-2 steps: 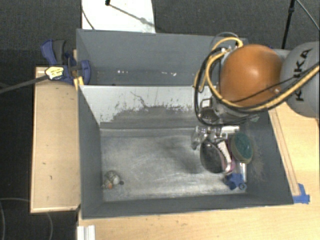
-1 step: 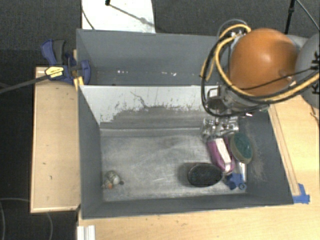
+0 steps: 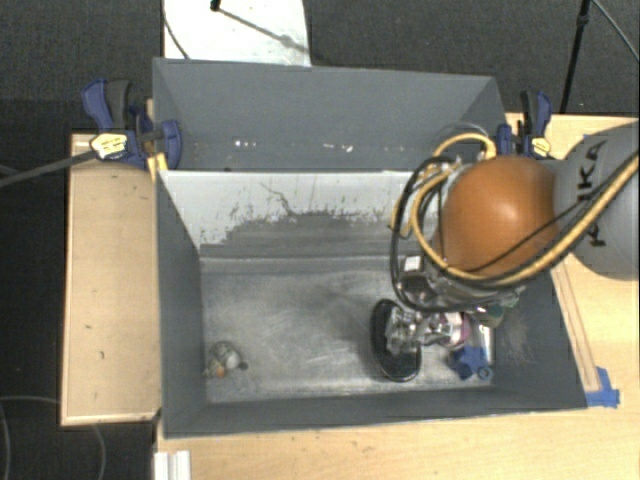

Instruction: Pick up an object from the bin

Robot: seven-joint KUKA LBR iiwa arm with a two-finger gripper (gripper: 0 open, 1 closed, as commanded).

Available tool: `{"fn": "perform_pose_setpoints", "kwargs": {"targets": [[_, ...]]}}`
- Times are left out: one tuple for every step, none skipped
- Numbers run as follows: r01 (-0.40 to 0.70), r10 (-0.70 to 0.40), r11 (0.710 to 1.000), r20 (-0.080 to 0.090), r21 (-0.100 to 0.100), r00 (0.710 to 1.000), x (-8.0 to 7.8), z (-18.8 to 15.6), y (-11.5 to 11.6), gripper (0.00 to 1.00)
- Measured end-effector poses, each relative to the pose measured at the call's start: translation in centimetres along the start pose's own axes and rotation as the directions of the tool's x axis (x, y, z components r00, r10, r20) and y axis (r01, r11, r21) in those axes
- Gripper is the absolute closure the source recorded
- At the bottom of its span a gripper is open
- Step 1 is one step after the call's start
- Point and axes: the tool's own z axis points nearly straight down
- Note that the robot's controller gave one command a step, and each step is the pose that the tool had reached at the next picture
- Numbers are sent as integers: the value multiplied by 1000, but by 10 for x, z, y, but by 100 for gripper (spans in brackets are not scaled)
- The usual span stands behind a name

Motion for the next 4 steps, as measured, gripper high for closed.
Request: {"fn": "perform_pose_setpoints", "kwargs": {"targets": [[-1,1,1000,4,10,1000,-1,-4,-4,0],[244,-244,970,-3,21,970,-9,26,-18,0],[243,-243,970,-5,19,970,-9,27,-18,100],[37,-37,999,8,18,999,-28,-44,-34,100]]}}
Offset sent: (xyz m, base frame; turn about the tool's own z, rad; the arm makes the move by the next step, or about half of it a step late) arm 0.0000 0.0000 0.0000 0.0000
